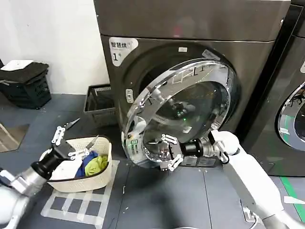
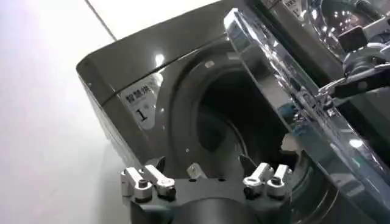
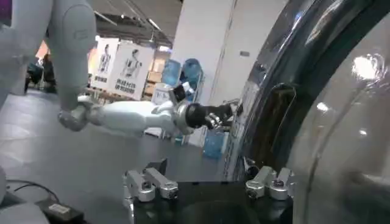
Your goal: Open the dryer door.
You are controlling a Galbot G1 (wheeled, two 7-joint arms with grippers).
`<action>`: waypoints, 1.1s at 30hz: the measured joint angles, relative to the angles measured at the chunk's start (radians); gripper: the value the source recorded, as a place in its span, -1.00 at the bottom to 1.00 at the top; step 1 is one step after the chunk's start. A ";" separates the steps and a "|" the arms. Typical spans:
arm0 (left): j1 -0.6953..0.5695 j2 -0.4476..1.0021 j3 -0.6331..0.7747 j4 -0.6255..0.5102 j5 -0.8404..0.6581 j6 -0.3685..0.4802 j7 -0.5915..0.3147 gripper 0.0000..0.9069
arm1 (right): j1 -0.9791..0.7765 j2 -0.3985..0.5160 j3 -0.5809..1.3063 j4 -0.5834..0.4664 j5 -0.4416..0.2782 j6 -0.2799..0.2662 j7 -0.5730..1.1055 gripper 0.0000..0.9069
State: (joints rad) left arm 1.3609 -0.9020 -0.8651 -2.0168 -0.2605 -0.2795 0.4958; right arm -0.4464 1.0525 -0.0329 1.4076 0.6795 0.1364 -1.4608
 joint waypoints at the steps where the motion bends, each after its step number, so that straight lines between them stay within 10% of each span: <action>1: -0.006 0.006 0.006 0.004 -0.003 0.001 0.000 1.00 | -0.004 -0.010 -0.007 0.008 0.005 0.000 0.000 1.00; 33: -0.327 0.178 0.324 0.169 -0.038 -0.018 0.010 1.00 | -0.536 -0.245 0.403 0.339 0.066 0.029 0.002 1.00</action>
State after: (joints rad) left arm 1.0337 -0.7241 -0.5412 -1.8480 -0.2988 -0.2973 0.5054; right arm -0.9819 0.8078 0.3700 1.7469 0.7456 0.1649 -1.4589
